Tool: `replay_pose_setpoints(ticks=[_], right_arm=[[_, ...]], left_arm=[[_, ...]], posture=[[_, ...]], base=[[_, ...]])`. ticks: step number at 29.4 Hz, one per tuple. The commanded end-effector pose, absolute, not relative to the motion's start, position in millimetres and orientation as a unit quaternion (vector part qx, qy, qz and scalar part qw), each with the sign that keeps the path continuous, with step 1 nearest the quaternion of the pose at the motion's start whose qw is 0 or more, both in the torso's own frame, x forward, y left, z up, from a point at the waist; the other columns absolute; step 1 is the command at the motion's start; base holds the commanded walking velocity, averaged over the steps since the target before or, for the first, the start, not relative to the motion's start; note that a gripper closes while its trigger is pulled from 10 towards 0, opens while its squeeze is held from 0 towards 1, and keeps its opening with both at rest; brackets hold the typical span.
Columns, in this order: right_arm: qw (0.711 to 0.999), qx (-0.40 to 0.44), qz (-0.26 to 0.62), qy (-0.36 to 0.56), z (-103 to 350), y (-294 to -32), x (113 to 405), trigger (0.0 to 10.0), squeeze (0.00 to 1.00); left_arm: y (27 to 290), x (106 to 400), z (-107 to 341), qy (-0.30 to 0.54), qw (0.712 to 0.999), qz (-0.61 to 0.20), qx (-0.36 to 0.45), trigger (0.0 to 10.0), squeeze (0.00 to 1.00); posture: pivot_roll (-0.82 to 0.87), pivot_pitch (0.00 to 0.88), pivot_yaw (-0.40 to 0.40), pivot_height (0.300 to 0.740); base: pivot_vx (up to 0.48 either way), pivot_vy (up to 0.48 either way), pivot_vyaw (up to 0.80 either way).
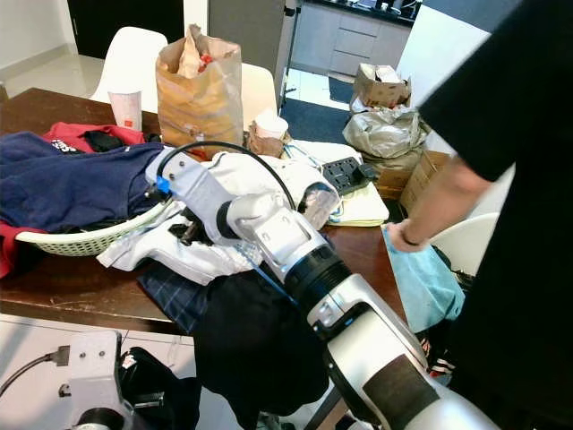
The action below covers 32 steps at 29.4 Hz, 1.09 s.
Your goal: Hang hanger
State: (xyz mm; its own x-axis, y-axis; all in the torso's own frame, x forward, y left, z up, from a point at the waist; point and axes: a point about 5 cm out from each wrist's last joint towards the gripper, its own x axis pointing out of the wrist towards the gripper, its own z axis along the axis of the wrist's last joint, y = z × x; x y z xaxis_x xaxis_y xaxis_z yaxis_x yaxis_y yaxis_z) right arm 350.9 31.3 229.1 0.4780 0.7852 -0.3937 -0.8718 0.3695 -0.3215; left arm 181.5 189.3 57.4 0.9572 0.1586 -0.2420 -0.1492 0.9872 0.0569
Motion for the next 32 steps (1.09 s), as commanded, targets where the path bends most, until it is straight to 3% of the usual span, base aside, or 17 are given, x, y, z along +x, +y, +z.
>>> replay_pose_setpoints(ticks=[1,10,17,19,21,22,25,27,28,30,31,32], right_arm=[[0.826,-0.271,0.482,0.105,218.4,22.4,352.7,10.0,0.0],[0.848,-0.27,0.444,0.101,226.4,14.2,357.0,10.0,0.0],[0.88,-0.206,0.418,0.091,238.1,7.2,366.3,10.0,0.0],[0.883,-0.197,0.416,0.094,238.4,7.1,366.5,10.0,0.05],[0.887,-0.191,0.408,0.101,236.2,5.8,366.6,10.0,0.62],[0.888,-0.192,0.404,0.105,234.5,5.1,366.6,10.0,0.63],[0.889,-0.194,0.401,0.107,233.6,4.6,366.5,10.0,0.63],[0.889,-0.198,0.398,0.107,232.4,4.6,366.1,10.0,0.58],[0.89,-0.198,0.396,0.109,231.1,4.6,365.6,10.0,0.13],[0.89,-0.198,0.396,0.109,231.1,4.6,365.6,10.0,0.13],[0.895,-0.187,0.391,0.104,231.5,4.5,365.9,10.0,0.0],[0.895,-0.187,0.391,0.104,231.5,4.5,365.9,10.0,0.0]], left_arm=[[185.0,183.2,59.8,0.117,0.99,0.074,0.021,10.0,0.0],[185.8,182.9,61.5,0.116,0.99,0.074,0.023,10.0,0.0],[186.5,183.8,62.1,0.115,0.99,0.074,0.024,10.0,0.0],[186.5,184.0,62.2,0.115,0.99,0.074,0.024,10.0,0.0],[186.5,184.1,62.2,0.115,0.99,0.073,0.024,10.0,0.0],[186.6,184.2,62.1,0.115,0.99,0.074,0.024,10.0,0.0],[186.7,184.1,62.1,0.115,0.99,0.074,0.024,10.0,0.0],[187.0,184.3,62.1,0.114,0.99,0.074,0.024,10.0,0.0],[187.2,184.4,62.1,0.115,0.99,0.074,0.024,10.0,0.0],[187.2,184.4,62.1,0.115,0.99,0.074,0.024,10.0,0.0],[187.0,184.4,61.9,0.115,0.99,0.073,0.024,10.0,0.0],[187.0,184.4,61.9,0.115,0.99,0.073,0.024,10.0,0.0]], posture=[[0.14,0.0,-0.187,0.74],[0.13,0.0,-0.179,0.74],[0.13,0.0,-0.176,0.74],[0.13,0.0,-0.175,0.74],[0.13,0.0,-0.175,0.74],[0.13,0.0,-0.175,0.74],[0.13,0.0,-0.175,0.74],[0.13,0.0,-0.173,0.74],[0.13,0.0,-0.172,0.74],[0.13,0.0,-0.172,0.74],[0.13,0.0,-0.172,0.74],[0.13,0.0,-0.172,0.74]], base=[[0.0,0.0,0.0],[0.0,0.0,0.0],[0.0,0.0,0.0],[0.0,0.0,0.0],[0.0,0.0,0.0],[0.0,0.0,0.0],[0.0,0.0,0.0],[0.0,0.0,0.0],[0.0,0.0,0.0],[0.0,0.0,0.0],[0.0,0.0,0.0],[0.0,0.0,0.0]])
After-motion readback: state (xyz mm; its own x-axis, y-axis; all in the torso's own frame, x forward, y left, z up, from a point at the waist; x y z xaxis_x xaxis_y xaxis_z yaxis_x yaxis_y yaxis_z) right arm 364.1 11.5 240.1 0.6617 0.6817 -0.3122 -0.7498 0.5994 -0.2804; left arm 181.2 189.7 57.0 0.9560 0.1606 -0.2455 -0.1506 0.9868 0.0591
